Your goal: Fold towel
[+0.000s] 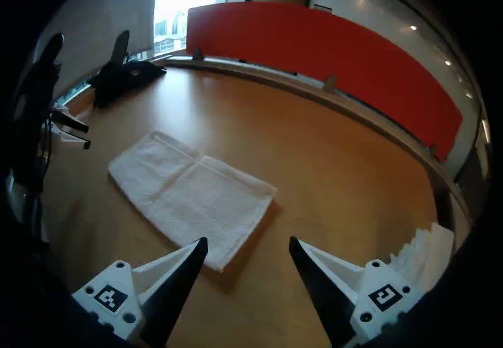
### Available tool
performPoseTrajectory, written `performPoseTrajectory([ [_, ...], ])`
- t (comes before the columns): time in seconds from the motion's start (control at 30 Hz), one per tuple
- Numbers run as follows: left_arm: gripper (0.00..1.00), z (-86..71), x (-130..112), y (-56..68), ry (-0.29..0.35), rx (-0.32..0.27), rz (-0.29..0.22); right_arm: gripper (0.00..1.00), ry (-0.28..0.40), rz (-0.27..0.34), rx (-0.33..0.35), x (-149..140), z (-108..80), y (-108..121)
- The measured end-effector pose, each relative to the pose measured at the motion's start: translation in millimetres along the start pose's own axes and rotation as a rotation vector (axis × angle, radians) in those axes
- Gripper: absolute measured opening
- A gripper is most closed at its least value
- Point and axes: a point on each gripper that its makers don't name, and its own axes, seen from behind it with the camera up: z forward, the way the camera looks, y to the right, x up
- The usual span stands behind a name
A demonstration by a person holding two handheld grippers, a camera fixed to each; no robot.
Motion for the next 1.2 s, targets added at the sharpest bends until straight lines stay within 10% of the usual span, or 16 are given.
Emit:
performPoseTrajectory([
  [0.47, 0.94, -25.1, -27.3, -27.4, -0.019, 0.071, -0.07, 0.94, -0.053, -0.074, 0.1, -15.0, 14.8, -21.2],
  [1.2, 0.94, -35.4, -43.1, -40.7, -0.036, 0.095, -0.095, 0.35, -0.163, -0.123, 0.183, -47.4, 23.1, -32.6],
])
